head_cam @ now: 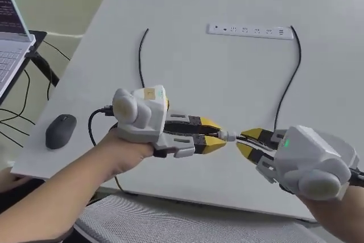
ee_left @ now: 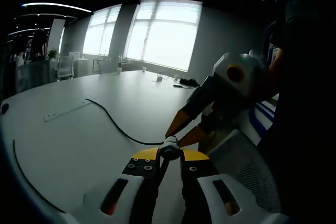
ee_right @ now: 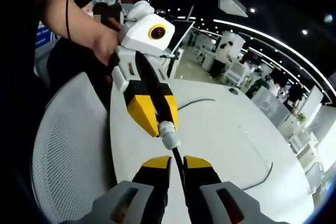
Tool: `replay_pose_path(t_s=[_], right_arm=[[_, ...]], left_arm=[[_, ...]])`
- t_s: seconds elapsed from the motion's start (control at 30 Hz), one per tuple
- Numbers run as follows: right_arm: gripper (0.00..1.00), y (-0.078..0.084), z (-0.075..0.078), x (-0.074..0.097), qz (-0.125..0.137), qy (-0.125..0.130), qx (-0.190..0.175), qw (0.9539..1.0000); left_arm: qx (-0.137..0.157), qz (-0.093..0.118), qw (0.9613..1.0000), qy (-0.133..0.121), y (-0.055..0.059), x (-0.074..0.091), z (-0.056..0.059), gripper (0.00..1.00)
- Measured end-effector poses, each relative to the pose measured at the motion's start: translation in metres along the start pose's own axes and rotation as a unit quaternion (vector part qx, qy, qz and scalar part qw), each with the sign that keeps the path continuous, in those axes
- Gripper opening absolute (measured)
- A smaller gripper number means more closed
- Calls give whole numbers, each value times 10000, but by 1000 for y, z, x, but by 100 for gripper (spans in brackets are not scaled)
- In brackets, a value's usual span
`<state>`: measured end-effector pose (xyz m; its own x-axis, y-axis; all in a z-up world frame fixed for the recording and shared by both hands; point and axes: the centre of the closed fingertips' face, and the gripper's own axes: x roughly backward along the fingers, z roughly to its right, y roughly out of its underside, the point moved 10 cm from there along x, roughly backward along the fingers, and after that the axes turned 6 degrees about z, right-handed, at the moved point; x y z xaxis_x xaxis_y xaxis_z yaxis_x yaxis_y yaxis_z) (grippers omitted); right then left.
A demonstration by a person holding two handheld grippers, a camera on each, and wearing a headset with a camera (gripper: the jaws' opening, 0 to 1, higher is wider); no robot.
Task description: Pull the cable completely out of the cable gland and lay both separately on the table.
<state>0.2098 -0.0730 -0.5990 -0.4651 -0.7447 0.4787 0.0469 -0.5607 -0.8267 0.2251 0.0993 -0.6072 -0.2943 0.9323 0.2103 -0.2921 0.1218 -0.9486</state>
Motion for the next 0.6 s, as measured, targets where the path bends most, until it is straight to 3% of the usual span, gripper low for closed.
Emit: replay_pose_path(t_s=[0.23, 0.33, 0.6], right_arm=[[2, 0, -6, -5, -105, 199, 121, 9997], [1, 0, -8, -6, -132, 167, 346, 9992], [0, 3, -8, -7, -148, 62, 312, 9994]], left_arm=[[90, -39, 10000, 6, 6, 1, -3, 15], [122, -50, 9999, 16, 7, 2, -3, 15], [194, -79, 9998, 26, 9, 2, -3, 15]])
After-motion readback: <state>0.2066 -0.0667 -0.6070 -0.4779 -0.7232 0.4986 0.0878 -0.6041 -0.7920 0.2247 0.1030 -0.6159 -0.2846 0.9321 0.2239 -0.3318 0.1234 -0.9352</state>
